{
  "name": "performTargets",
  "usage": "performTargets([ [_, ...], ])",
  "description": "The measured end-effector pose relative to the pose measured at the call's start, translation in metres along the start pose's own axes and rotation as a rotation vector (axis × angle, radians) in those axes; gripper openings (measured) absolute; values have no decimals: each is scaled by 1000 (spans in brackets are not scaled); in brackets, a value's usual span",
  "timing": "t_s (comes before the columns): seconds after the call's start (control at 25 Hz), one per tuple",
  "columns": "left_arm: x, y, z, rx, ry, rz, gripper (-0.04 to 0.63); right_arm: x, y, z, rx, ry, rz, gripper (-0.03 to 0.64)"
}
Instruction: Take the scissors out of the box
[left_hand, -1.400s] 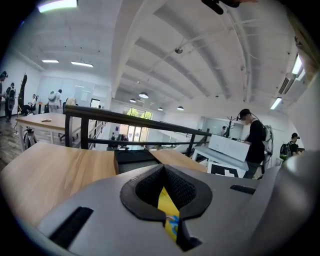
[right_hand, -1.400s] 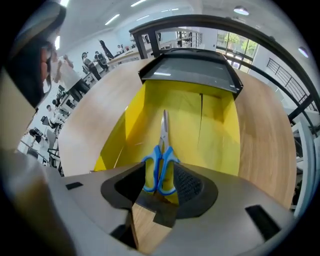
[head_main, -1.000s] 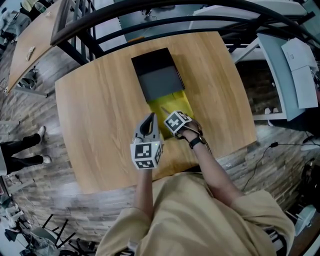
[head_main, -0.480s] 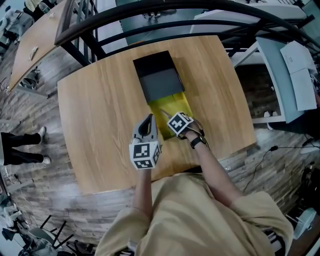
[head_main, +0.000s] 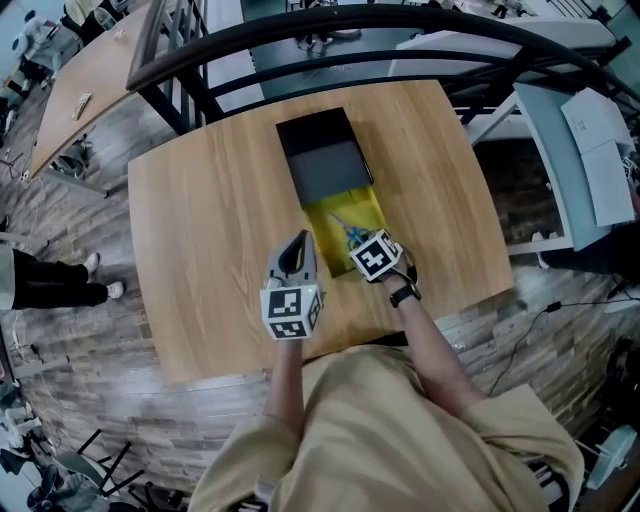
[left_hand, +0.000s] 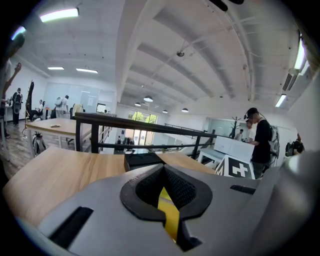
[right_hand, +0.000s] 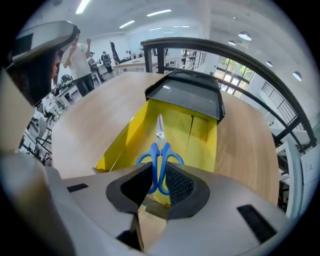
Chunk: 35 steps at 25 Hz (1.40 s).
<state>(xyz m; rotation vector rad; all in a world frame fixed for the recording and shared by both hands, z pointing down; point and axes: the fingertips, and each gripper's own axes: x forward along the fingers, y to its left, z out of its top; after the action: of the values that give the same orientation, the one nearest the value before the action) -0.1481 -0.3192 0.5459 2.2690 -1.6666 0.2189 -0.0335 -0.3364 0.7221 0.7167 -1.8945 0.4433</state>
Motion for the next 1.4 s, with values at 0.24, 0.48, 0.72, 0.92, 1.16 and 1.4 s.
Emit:
performTargets([
  [0.24,-15,-8,4,24,-18,-4,2,-42,-1,16,12,-146,-67,81],
  [0.48,-32,-15,16,57,-52,2,2,-87,4,30,27,-276,-106,81],
  [0.72,-49,-21,32,93,-100,14,2,-137,7,47,60,-441,-147,81],
  [0.92,-66,-32,57,138,-153,23,2,-178,11,57,61,-554,-177,82],
  [1.16,-92,-48,91,186,-228,33,2,-235,17,69,60,-695,-218,82],
  [1.4,-112,-63,103,176,-296,25,2,-290,24,72,68,-853,-281,83],
])
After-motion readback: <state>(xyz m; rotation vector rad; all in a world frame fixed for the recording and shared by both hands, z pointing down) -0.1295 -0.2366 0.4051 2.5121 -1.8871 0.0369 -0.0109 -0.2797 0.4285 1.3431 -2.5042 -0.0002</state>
